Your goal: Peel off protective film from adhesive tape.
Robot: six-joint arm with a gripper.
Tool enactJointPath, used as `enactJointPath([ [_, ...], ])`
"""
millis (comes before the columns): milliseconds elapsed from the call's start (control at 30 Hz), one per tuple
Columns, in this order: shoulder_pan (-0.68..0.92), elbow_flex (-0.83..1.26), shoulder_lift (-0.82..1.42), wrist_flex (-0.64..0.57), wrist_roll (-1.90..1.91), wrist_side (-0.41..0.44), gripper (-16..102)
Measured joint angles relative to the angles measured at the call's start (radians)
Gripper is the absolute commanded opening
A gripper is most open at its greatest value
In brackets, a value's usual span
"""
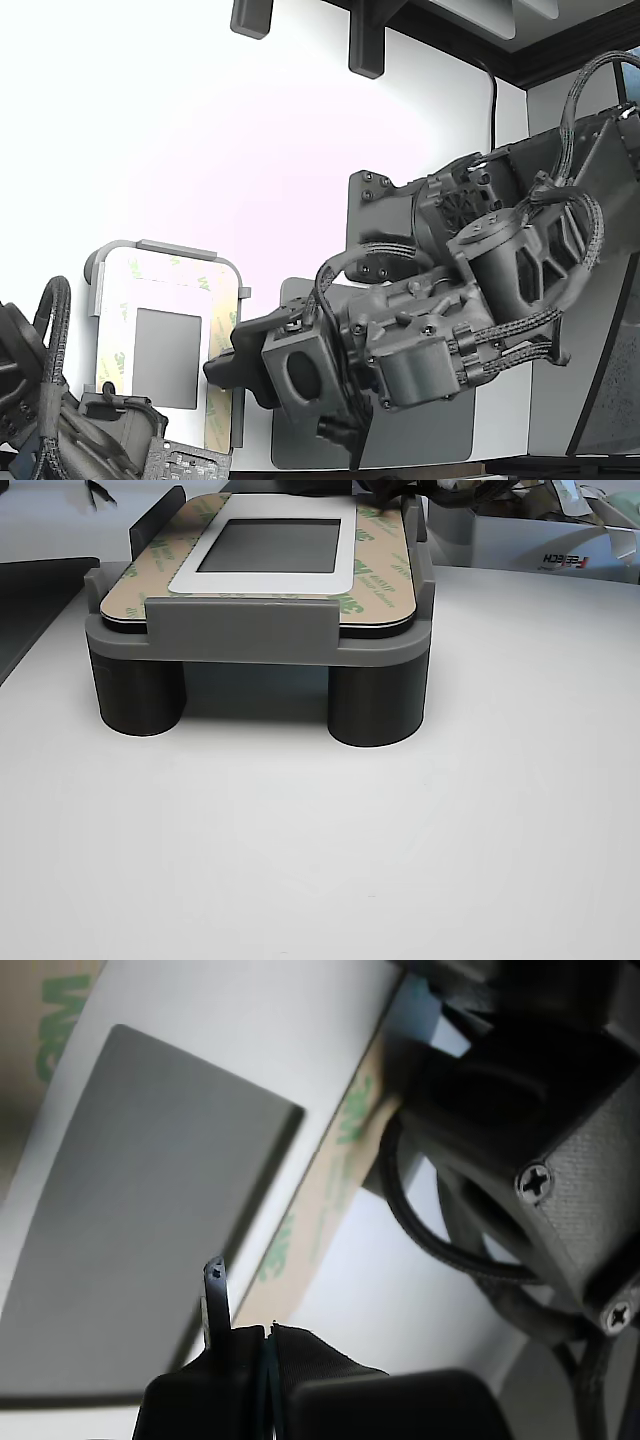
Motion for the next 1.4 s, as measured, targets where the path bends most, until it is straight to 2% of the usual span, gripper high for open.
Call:
enactJointPath([
  [133, 0.023, 0.002, -0.031, -0.02, 0.0, -0.003, -12],
  [367, 0.028, 0.041, -0.057, -0.115, -0.046, -0.057, -12],
  [800, 0.028, 0.008, -0.149, -0.175, -0.109, -0.133, -11],
  [1000, 0.028, -0.074, -0.221, -0.124, -0.129, -0.137, -11],
  [1400, 0.018, -0.129, -0.279, -0.098, -0.124, -0.143, -11],
])
